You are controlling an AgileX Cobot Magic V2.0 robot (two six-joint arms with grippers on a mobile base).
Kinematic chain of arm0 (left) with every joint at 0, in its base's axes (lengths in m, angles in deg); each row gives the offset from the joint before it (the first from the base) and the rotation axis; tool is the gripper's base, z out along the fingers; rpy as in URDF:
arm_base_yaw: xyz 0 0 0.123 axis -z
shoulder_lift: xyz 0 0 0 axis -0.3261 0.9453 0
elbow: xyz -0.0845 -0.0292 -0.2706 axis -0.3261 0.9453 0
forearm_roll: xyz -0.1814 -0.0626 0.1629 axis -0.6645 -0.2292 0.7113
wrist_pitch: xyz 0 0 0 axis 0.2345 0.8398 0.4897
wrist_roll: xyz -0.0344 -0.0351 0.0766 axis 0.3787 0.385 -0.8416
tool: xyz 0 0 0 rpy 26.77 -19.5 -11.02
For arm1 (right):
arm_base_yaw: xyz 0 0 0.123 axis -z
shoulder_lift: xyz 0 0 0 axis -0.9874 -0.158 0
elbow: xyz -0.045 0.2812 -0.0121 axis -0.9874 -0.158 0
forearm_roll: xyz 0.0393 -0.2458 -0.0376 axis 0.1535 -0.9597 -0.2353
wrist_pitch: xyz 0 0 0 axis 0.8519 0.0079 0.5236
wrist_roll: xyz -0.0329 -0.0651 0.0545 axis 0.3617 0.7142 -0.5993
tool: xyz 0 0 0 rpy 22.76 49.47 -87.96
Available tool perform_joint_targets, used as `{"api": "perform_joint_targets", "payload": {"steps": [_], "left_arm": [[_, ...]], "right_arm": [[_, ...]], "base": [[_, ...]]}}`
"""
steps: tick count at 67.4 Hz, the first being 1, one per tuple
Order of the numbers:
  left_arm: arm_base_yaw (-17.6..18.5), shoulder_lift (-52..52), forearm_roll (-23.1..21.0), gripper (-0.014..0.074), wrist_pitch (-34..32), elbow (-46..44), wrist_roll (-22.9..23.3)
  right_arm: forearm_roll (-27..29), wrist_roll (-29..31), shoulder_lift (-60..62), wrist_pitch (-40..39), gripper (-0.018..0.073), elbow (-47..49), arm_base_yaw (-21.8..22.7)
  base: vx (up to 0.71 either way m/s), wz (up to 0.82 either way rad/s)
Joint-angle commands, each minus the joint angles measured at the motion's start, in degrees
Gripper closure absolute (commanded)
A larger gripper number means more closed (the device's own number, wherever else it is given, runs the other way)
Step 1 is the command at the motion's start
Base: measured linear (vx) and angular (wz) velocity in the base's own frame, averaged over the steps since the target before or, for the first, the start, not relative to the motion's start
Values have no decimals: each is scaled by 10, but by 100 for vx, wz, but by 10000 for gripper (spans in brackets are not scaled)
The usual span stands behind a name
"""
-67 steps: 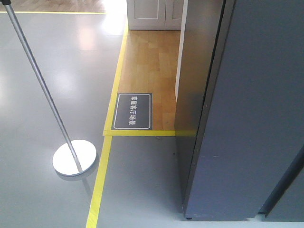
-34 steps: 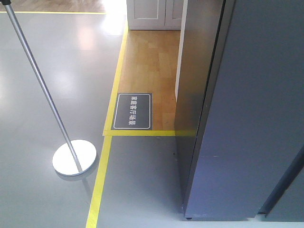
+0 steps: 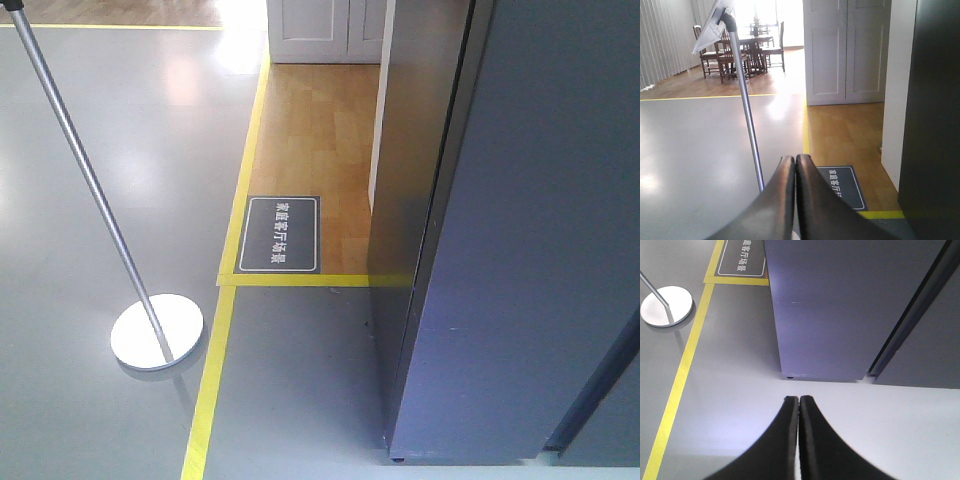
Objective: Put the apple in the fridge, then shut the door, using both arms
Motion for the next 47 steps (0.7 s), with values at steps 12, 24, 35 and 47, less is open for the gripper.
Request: {"api": "perform_joint_targets", "payload": {"steps": [12,24,35,47], "left_arm": [[8,-9,-6,603,-47,7,4],[10,-9,-6,603,-46,7,4],[10,-9,-6,603,-46,7,4],[10,-9,-6,603,-46,7,4]], "right_arm": [[-3,1,-7,-29,562,13,-2],[-3,1,-7,-29,562,13,-2],[-3,1,-7,-26,562,13,-2],[-18,9,1,-32,562,13,-2]], "base": [[0,0],[0,0],[0,0],[0,0]]}}
